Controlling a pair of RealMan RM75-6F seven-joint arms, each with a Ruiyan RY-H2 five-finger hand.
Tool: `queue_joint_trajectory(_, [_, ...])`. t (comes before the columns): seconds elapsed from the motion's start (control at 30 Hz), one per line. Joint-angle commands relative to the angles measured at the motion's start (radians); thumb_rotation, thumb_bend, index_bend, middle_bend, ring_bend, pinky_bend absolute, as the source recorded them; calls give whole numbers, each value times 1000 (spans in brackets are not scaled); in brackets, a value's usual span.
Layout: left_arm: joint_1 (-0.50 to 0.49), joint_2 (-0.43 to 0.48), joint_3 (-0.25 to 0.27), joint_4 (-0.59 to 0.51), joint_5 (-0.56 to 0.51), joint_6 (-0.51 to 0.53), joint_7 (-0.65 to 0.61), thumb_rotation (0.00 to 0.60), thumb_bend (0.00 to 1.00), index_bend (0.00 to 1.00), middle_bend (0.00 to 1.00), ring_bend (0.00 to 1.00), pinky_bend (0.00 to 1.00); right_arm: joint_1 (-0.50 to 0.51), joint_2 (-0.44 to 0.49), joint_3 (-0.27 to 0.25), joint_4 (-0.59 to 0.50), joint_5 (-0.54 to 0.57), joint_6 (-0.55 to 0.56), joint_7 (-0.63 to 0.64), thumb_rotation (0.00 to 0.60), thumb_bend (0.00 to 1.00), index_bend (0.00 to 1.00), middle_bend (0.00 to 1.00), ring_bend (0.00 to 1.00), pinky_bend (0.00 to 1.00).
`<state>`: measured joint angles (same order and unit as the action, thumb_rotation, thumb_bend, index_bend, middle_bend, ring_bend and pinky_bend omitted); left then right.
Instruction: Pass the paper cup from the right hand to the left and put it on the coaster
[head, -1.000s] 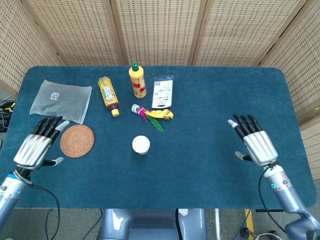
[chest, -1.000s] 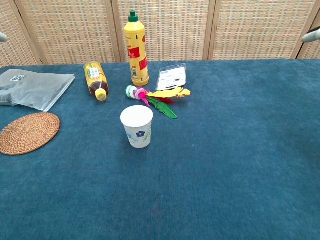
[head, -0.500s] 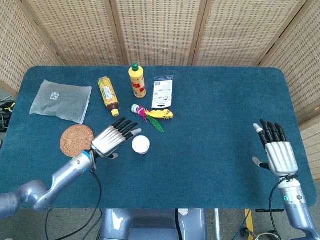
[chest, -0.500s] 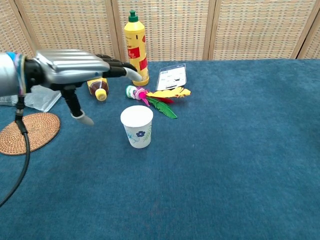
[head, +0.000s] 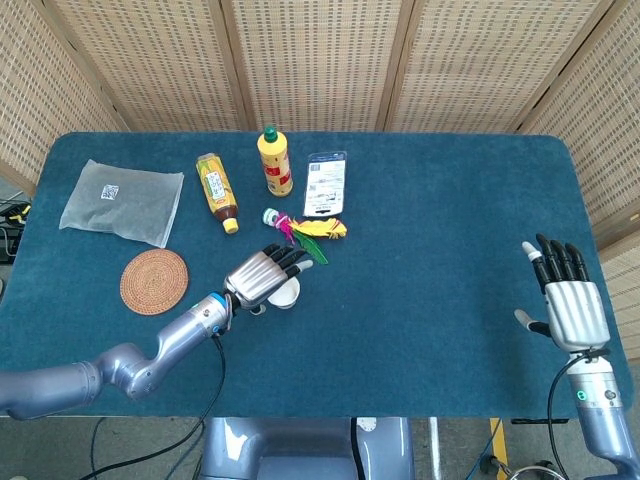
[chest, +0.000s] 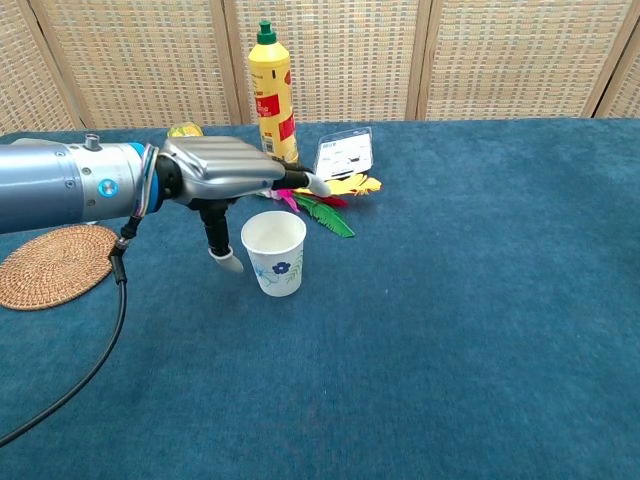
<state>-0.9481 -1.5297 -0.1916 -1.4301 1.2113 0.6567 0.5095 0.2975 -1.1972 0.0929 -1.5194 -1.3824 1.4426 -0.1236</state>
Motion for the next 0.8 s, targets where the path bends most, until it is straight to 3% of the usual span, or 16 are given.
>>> queue_joint_trajectory(0.03, [-10,-23,6,26,0,12,-13,600,0,288,366,368,355,-1,-1,3,3,-2,0,1,600,0,70,0,0,0])
queue_joint_trajectory(0.1, [-13,-31,11,38,-1,15,-19,600,0,392,457,451,435,-3,-3,6,6,-4,-1,3,600,0,70,0,0,0])
queue_joint_trajectory(0.2, [-18,-35,14,46,-13,26,-20,600,0,467,522,508,480,-5,-5,11,10,-7,-4,7,600,0,70,0,0,0])
queue_joint_trajectory(0.47, [-1,14,4,12,-49,79,-41,600,0,476,523,508,484,-8,-9,17,14,-16,-15,15,600,0,70,0,0,0])
queue_joint_trajectory(0.67, [73,242,8,-102,-90,108,-107,600,0,476,507,494,484,-11,-10,15,1,-33,-17,4,600,0,75,0,0,0])
queue_joint_trajectory(0.8, [139,402,50,-141,-105,85,-187,600,0,476,502,489,482,-15,-12,15,-14,-46,-14,-11,600,0,76,0,0,0])
